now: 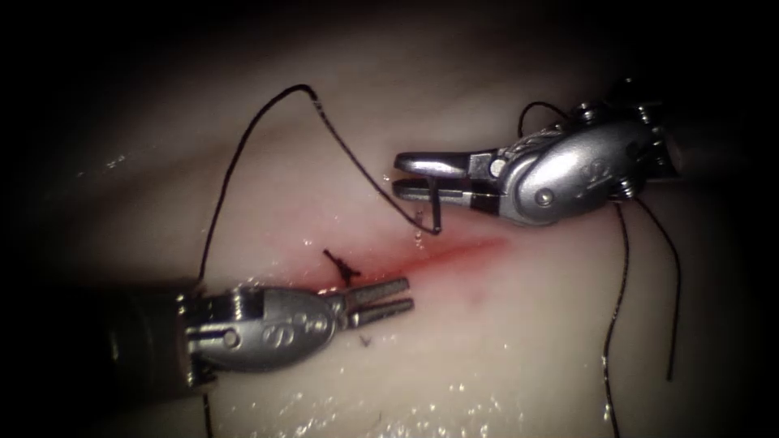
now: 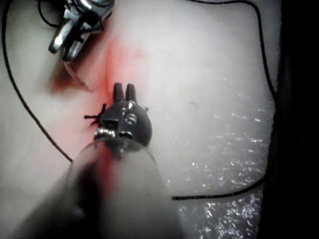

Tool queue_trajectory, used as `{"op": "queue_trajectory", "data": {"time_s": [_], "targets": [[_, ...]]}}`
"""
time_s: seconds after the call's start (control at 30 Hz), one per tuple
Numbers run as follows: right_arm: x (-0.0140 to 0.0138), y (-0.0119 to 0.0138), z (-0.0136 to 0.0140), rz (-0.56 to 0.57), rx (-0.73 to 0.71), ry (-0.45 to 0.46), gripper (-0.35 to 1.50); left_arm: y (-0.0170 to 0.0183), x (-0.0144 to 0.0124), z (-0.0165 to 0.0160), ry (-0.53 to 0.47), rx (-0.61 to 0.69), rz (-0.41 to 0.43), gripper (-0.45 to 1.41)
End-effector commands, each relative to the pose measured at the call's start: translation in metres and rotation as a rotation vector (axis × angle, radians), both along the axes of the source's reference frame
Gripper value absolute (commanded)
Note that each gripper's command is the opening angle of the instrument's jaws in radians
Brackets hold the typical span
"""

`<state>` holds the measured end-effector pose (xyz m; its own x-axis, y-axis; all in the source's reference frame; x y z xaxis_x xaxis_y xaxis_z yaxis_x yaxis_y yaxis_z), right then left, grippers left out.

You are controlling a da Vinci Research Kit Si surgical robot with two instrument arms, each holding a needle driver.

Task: Wound Closure
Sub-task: Pass the needle through the top of the wound with the right tool.

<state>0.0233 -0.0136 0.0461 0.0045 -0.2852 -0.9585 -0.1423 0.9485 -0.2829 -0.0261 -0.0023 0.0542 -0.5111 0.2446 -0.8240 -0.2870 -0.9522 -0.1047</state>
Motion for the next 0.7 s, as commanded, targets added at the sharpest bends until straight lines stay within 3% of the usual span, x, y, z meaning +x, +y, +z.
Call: {"op": "queue_trajectory", "data": {"time_s": [0.03, 0.7], "targets": [[0.0008, -0.0013, 0.0009, -0.005, -0.014, 0.004, -0.35, -0.0003, -0.0004, 0.0006, -0.002, 0.002, 0.001, -0.16], [-0.0003, -0.0063, 0.003, -0.014, -0.106, -0.089, -0.35, -0.0013, 0.0006, 0.0, 0.0, 0.015, -0.009, -0.21]]}}
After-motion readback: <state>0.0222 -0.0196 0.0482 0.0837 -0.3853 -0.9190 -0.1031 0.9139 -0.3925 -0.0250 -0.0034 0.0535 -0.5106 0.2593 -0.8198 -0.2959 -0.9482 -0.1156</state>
